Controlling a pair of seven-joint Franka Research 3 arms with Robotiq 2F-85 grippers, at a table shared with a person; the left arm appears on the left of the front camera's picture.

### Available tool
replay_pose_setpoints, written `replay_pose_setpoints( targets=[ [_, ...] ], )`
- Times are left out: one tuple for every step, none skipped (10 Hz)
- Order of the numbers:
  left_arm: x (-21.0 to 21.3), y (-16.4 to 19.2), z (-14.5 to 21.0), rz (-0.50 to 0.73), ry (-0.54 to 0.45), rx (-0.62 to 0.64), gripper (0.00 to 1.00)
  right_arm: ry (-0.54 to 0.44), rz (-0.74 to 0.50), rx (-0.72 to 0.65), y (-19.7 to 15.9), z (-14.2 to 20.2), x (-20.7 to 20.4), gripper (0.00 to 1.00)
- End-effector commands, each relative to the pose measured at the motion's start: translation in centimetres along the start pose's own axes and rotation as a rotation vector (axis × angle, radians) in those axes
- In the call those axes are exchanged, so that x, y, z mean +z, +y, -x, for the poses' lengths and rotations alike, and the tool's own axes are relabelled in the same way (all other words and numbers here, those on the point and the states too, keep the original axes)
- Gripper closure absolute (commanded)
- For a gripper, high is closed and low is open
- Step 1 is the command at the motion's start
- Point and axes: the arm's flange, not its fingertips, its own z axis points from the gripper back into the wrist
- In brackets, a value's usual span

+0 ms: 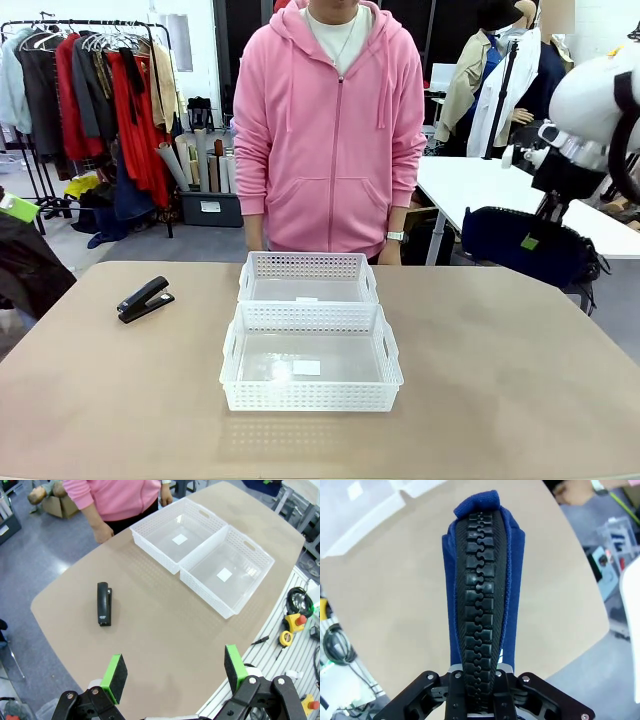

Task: Distribute items into two baskets.
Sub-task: Pick up the Pencil pouch that the person points to.

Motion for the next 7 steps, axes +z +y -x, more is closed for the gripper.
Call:
replay_pose_setpoints(
  targets=[
    [-0.1,0.0,-0.1,0.011,-0.013,-0.003,0.00,-0.050,-0.056,0.138,1.2,0.4,2.8,1.00],
    [-0.1,0.0,-0.1,0.011,-0.013,-0.003,0.00,-0.055,-0.043,0.187,2.2,0.4,4.1,1.00],
    [-0.1,0.0,-0.1,0.011,-0.013,-0.003,0.00,-0.059,-0.021,0.216,2.9,0.4,5.2,1.00],
    [-0.1,0.0,-0.1,0.011,-0.013,-0.003,0.00,-0.063,-0.004,0.252,3.7,0.3,6.3,1.00],
    [-0.1,0.0,-0.1,0.011,-0.013,-0.003,0.00,-0.060,0.007,0.295,4.5,0.0,7.1,1.00],
    [-0.1,0.0,-0.1,0.011,-0.013,-0.003,0.00,-0.063,-0.015,0.352,4.6,-0.5,7.3,1.00],
    [-0.1,0.0,-0.1,0.011,-0.013,-0.003,0.00,-0.047,0.000,0.236,3.9,-0.3,6.8,1.00]
  ],
)
